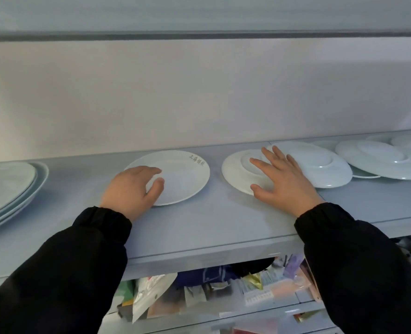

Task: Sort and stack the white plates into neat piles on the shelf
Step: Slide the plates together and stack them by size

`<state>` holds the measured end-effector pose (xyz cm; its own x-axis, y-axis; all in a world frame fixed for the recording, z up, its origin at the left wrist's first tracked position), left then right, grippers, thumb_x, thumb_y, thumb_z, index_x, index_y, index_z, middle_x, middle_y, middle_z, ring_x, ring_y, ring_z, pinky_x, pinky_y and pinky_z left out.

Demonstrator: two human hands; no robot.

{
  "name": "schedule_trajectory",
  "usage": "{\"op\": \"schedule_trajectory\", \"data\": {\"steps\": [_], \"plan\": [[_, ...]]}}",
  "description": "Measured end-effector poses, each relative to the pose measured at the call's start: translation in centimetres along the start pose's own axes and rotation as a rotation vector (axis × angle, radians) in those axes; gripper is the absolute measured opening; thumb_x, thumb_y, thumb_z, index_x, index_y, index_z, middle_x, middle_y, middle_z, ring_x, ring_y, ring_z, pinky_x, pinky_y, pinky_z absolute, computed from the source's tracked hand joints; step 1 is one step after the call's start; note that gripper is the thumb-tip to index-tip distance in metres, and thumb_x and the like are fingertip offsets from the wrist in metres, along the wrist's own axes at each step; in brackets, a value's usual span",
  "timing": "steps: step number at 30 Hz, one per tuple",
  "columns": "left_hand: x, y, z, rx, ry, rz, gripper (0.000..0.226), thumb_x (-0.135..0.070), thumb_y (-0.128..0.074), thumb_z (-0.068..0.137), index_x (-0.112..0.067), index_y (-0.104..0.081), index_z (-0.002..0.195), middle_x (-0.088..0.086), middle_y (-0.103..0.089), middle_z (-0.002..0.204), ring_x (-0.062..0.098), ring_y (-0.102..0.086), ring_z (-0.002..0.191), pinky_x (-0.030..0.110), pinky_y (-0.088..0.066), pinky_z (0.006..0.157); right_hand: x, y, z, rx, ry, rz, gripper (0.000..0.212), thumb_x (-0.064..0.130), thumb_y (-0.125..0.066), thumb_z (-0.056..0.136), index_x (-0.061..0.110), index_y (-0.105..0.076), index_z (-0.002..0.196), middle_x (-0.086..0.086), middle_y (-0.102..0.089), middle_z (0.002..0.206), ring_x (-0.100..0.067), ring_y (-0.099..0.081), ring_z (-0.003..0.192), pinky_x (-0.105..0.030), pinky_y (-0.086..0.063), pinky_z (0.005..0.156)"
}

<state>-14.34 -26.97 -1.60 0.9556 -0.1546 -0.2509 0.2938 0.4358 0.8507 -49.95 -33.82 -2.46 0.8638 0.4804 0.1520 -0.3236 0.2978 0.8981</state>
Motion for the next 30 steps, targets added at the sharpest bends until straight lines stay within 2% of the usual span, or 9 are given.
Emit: {"op": "schedule_trajectory", "data": {"steps": [4,9,18,23,26,28,30], "plan": [[-5.0,-1.7,0.7,-0.120,-0.168,0.006,0.050,-0.041,-0.039,0.092,-0.012,-0.067,0.122,0.005,-0.070,0.115,0.029,-0.061,0.111,0.038,-0.043,0.097,-2.7,0.7,-0.3,-0.001,0.005,-0.014,0.078,0.067,-0.031,0.079,0.035,-0.039,0.150,0.001,-0.020,0.164,-0.017,-0.004,0.153,-0.039,0.000,0.123],[-12.5,-5.1,2.6,-0.128,-0.300,-0.002,0.044,-0.035,-0.047,0.092,-0.011,-0.065,0.123,0.005,-0.069,0.112,0.029,-0.062,0.105,0.039,-0.044,0.096,-6.2,1.8,-1.2,-0.046,0.009,0.007,0.074,0.065,-0.035,0.081,0.034,-0.044,0.148,0.001,-0.024,0.163,-0.017,-0.006,0.153,-0.040,-0.001,0.123],[-23.5,-9.9,5.3,-0.012,-0.366,-0.037,0.055,-0.042,-0.046,0.090,-0.013,-0.057,0.135,0.004,-0.063,0.127,0.025,-0.055,0.120,0.037,-0.042,0.104,-11.8,3.4,-2.8,-0.107,-0.011,0.012,0.075,0.064,-0.037,0.079,0.030,-0.049,0.145,-0.002,-0.031,0.161,-0.021,-0.012,0.153,-0.042,-0.002,0.122],[-27.5,-11.9,6.5,0.029,-0.392,-0.032,0.064,-0.048,-0.050,0.084,-0.014,-0.053,0.138,0.003,-0.058,0.133,0.023,-0.049,0.126,0.035,-0.040,0.106,-14.5,4.0,-3.5,-0.136,-0.044,0.053,0.074,0.065,-0.039,0.079,0.029,-0.051,0.143,-0.003,-0.034,0.159,-0.022,-0.016,0.152,-0.046,-0.007,0.123],[-29.0,-13.0,7.1,0.060,-0.402,0.000,0.069,-0.049,-0.051,0.079,-0.014,-0.051,0.139,0.003,-0.056,0.135,0.023,-0.046,0.129,0.038,-0.041,0.106,-15.5,4.4,-3.6,-0.154,-0.079,0.096,0.075,0.065,-0.039,0.078,0.030,-0.052,0.142,-0.002,-0.034,0.159,-0.022,-0.019,0.151,-0.046,-0.009,0.122],[-29.8,-13.5,7.6,0.088,-0.398,0.029,0.068,-0.047,-0.056,0.078,-0.014,-0.051,0.137,0.003,-0.055,0.134,0.026,-0.046,0.128,0.041,-0.040,0.105,-15.8,4.6,-3.7,-0.170,-0.095,0.127,0.075,0.066,-0.039,0.077,0.030,-0.053,0.141,-0.002,-0.035,0.158,-0.022,-0.022,0.150,-0.046,-0.014,0.121],[-30.3,-13.9,8.0,0.108,-0.410,0.064,0.062,-0.036,-0.063,0.077,-0.013,-0.053,0.134,0.005,-0.056,0.131,0.029,-0.048,0.125,0.044,-0.040,0.104,-15.8,4.6,-3.7,-0.190,-0.096,0.150,0.073,0.065,-0.041,0.077,0.028,-0.056,0.139,-0.004,-0.040,0.156,-0.024,-0.028,0.147,-0.048,-0.019,0.119]]}}
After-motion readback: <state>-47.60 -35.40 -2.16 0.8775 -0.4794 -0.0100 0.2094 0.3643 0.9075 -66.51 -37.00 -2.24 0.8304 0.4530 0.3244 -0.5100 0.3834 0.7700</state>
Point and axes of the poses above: each hand's wrist, its own z-axis towards the middle knuckle, its own y-axis out of the back of the hand, x = y × z, the point moved 1 cm from there along z, towards the middle knuckle
